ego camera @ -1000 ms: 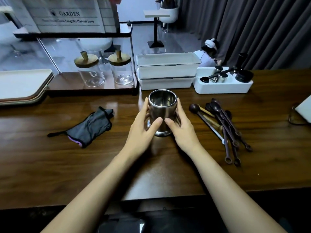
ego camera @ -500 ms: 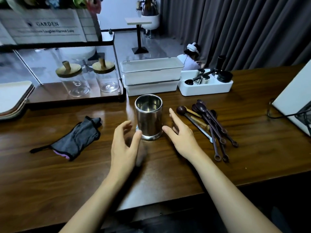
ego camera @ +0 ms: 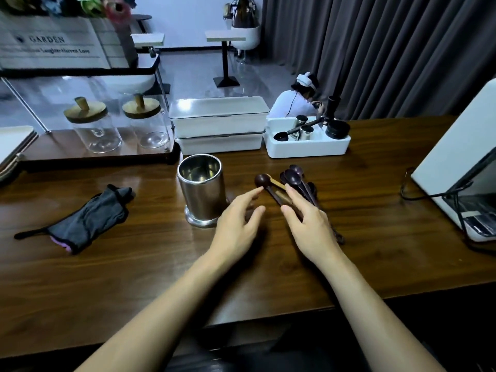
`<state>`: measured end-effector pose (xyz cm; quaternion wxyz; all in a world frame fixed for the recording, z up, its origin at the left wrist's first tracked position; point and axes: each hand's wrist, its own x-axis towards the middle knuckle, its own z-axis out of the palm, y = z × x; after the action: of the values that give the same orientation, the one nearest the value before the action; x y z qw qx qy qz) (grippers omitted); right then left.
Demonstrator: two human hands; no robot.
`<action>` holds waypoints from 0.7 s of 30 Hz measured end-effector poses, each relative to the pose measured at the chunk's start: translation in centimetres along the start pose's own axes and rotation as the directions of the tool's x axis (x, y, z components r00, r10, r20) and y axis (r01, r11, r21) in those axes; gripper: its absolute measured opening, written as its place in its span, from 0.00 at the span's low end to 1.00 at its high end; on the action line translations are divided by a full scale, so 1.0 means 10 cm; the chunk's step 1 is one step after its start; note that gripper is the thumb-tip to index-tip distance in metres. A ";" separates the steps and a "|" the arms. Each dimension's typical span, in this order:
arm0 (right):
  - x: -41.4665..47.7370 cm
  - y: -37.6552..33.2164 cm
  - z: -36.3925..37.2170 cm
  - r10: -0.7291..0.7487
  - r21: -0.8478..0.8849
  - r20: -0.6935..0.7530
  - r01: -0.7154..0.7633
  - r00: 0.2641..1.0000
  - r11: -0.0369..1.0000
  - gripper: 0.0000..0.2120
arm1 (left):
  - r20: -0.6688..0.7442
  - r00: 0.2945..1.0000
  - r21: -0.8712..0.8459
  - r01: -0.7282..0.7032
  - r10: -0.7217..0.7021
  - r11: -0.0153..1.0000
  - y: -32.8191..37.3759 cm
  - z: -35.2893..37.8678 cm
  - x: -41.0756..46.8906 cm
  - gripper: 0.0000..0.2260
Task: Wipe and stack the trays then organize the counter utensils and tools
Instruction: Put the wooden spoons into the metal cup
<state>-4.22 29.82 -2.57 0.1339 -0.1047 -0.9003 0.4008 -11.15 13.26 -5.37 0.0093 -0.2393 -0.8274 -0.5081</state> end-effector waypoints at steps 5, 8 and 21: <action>0.04 0.32 -0.24 -0.043 -0.082 -0.077 0.037 0.996 0.996 0.22 | 0.060 0.998 0.040 0.007 -0.009 0.999 0.14 0.42 0.39 0.20; 0.07 0.50 -0.33 0.015 -0.114 -0.036 -0.019 0.999 0.993 0.23 | 0.099 0.994 0.060 0.040 -0.045 0.997 0.19 0.62 0.52 0.20; 0.08 0.74 -0.39 0.096 -0.024 0.091 -0.094 0.991 0.995 0.21 | 0.111 0.989 0.200 0.071 -0.095 0.977 0.23 0.87 0.61 0.19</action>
<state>-3.09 37.64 -5.48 0.0719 -0.1302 -0.9034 0.4022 -13.66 23.82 -6.00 -0.0381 -0.2324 -0.8816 -0.4090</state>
